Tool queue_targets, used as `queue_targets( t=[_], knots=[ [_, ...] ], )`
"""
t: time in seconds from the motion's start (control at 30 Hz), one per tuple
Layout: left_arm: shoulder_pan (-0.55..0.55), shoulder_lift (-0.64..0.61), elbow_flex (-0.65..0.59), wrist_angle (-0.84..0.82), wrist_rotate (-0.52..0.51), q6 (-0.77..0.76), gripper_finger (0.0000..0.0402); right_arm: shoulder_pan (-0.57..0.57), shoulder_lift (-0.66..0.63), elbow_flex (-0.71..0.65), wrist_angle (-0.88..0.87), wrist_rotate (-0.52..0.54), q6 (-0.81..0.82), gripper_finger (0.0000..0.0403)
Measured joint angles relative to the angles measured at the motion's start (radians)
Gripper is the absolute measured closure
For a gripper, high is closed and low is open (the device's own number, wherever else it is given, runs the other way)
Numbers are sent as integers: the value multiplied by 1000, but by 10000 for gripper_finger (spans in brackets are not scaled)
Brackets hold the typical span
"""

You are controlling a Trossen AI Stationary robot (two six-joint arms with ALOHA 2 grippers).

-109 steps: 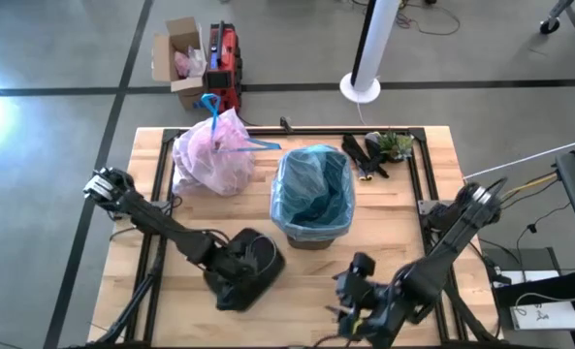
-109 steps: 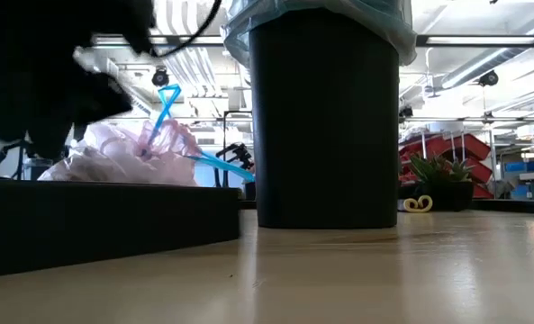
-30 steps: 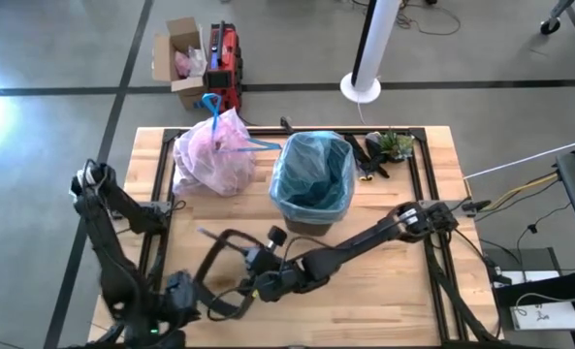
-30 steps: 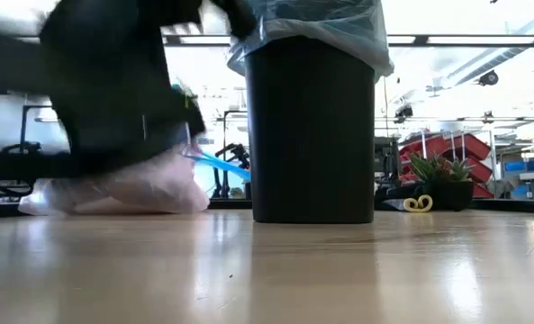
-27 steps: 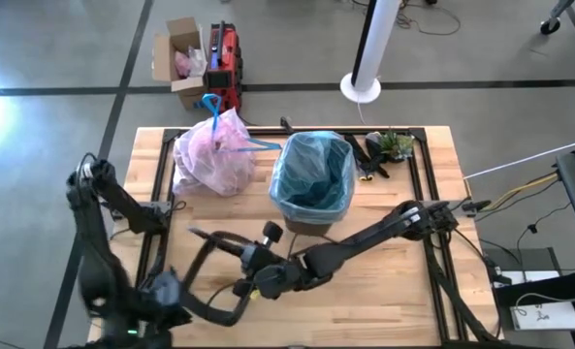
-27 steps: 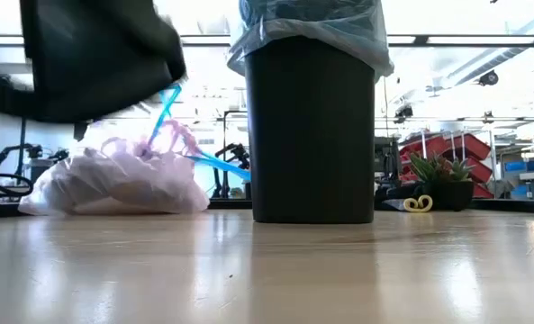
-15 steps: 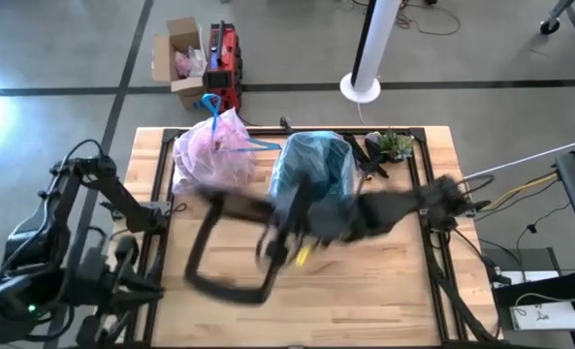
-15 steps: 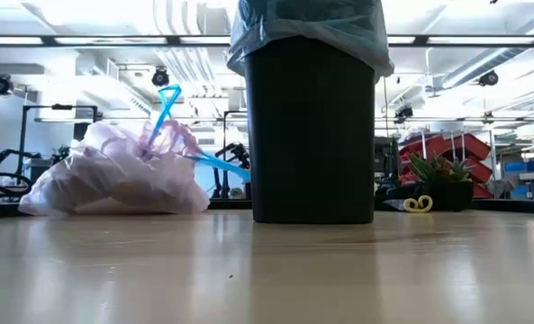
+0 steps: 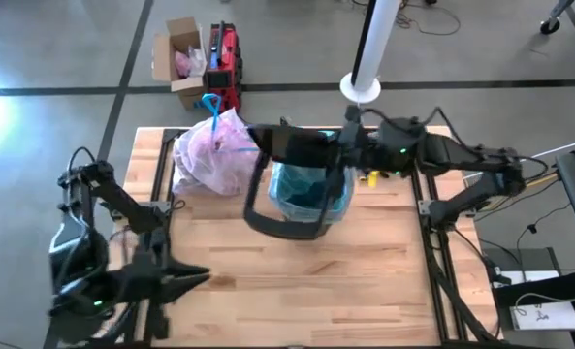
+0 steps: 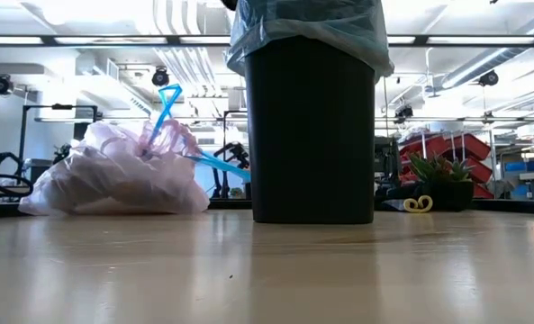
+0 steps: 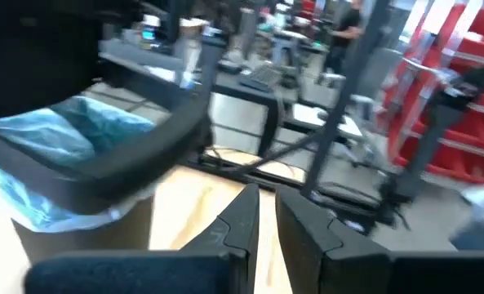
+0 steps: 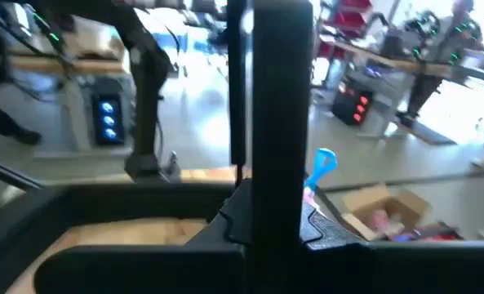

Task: Place trash/remove bag and relplace
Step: Close the trash bin

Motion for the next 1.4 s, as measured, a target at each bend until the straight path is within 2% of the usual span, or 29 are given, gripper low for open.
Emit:
queue_targets(
  t=[0.1, 0.27, 0.33, 0.43, 0.57, 0.63, 0.8, 1.17, 1.4],
  knots=[
    [88, 25, 0, 47, 48, -1, 373, -72, -109, -145, 80, -58, -30, 403],
    [232, 64, 0, 164, 254, 3, 373, -194, -254, -367, 197, -205, -66, 403],
    [282, 78, 0, 218, 306, 24, 373, -245, -307, -435, 236, -268, -48, 403],
    [347, 99, 0, 293, 348, 60, 373, -318, -389, -512, 269, -358, -34, 403],
    [405, 110, 0, 339, 360, 78, 373, -362, -450, -599, 276, -387, -41, 403],
    [431, 113, 0, 346, 359, 78, 373, -367, -462, -648, 329, -394, -38, 403],
    [486, 126, 0, 393, 359, 79, 373, -368, -482, -744, 598, -408, 52, 403],
    [548, 176, 0, 419, 339, 67, 373, -374, -425, -773, 623, -421, -39, 403],
    [606, 140, 0, 375, 398, 153, 373, -386, -373, -768, 665, -415, -45, 403]
  ],
)
